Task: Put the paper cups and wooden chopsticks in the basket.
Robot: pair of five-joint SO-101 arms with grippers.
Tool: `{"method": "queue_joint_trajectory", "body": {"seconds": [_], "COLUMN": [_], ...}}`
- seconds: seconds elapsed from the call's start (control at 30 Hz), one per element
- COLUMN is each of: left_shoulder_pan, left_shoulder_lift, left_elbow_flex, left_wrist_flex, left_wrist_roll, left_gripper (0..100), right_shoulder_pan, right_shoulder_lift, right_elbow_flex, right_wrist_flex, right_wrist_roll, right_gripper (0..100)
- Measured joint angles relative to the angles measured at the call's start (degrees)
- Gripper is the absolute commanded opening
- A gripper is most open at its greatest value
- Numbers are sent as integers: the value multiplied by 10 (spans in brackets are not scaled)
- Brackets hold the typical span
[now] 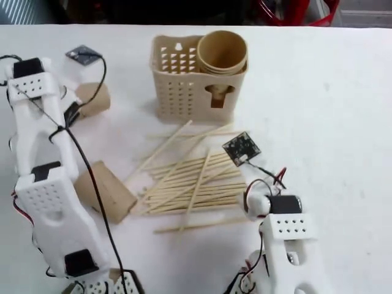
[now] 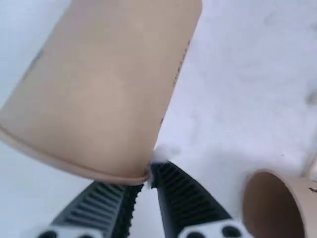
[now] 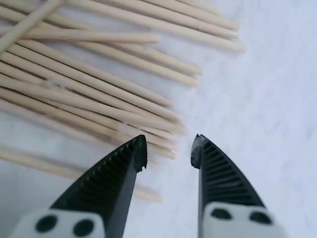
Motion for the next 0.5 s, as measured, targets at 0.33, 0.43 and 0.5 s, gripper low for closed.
{"method": "queue_joint_trajectory", "body": {"seconds": [0.33,0.43,0.5], "left_shoulder_pan": [7,36,68], "left_shoulder_lift": [-76,-150,-204], "left_elbow_flex": [-205,-210,-210], "left_wrist_flex": [44,44,44], "left_wrist_roll": [79,98,105], "left_gripper": [20,20,20], "right_shoulder_pan": [40,69,77], "right_shoulder_lift": [0,-33,-64], "right_elbow_flex": [13,12,13], "right_wrist_flex": [-27,-27,-26], "right_wrist_roll": [-15,-45,-53], "right_gripper": [19,23,17]}}
